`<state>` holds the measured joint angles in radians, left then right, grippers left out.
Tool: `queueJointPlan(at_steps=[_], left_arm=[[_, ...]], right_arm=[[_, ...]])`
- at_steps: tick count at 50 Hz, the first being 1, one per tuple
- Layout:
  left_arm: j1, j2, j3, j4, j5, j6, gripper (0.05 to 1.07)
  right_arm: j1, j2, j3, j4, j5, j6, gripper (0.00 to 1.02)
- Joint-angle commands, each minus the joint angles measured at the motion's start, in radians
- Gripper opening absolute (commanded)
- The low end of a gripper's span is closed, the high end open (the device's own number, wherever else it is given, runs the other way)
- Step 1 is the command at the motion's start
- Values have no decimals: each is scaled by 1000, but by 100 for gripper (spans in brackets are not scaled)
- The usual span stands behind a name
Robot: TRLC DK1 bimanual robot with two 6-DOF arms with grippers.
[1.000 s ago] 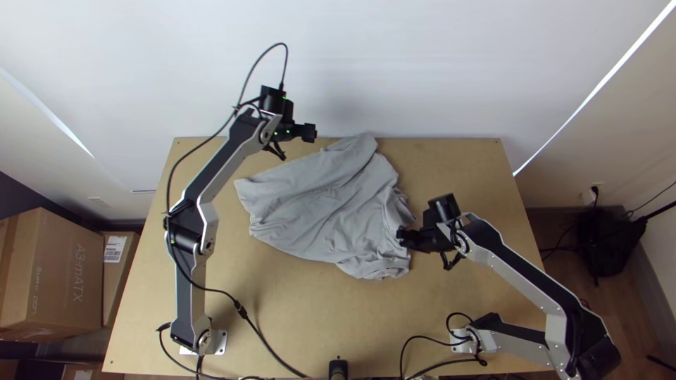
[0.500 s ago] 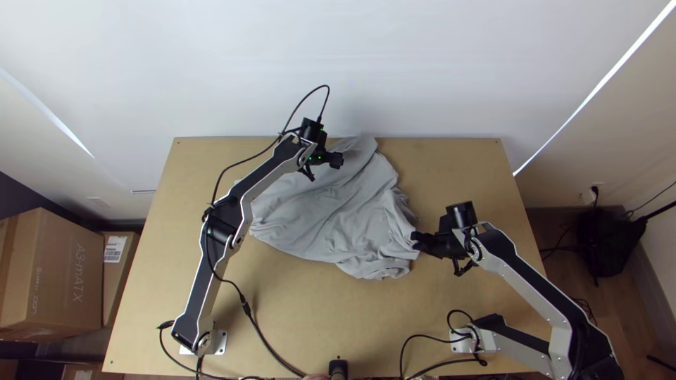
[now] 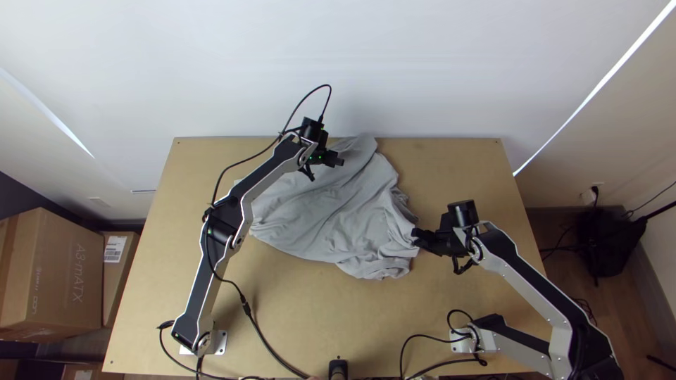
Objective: Fold the t-shirt
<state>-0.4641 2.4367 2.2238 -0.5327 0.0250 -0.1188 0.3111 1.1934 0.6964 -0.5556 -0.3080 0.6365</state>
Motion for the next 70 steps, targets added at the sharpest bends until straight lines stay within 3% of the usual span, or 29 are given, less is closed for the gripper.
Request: queueJointPlan(at_steps=[1, 8, 15, 19, 23, 24, 30, 41, 59, 70], left_arm=[[-15, 44, 20, -12, 6, 15, 54], [-21, 51, 22, -27, 4, 34, 75], [-21, 62, 23, -33, 4, 39, 74], [-21, 64, 23, -36, 4, 39, 50], [-19, 61, 23, -30, 6, 31, 9], [-19, 58, 22, -30, 6, 25, 8], [-8, 16, 14, -59, 6, -12, 8], [58, -228, -93, -168, 9, -79, 8], [59, -821, -647, -161, 30, -82, 8], [-57, -1044, -990, -242, 70, -68, 8]], right_arm=[[2, -31, 35, -12, -13, 26, 2], [0, -49, 35, -36, -14, 25, 2], [0, -66, 29, -43, -14, 23, 2], [0, -71, 32, -47, -13, 23, 2], [0, -78, 38, -52, -14, 25, 2], [0, -80, 41, -56, -14, 25, 2], [-26, -84, 69, -99, -13, 26, 2], [-176, -51, 137, -208, -51, -26, 2], [-354, -8, 242, -259, -91, -100, 2], [-385, 57, 330, -294, -106, -112, 2]])
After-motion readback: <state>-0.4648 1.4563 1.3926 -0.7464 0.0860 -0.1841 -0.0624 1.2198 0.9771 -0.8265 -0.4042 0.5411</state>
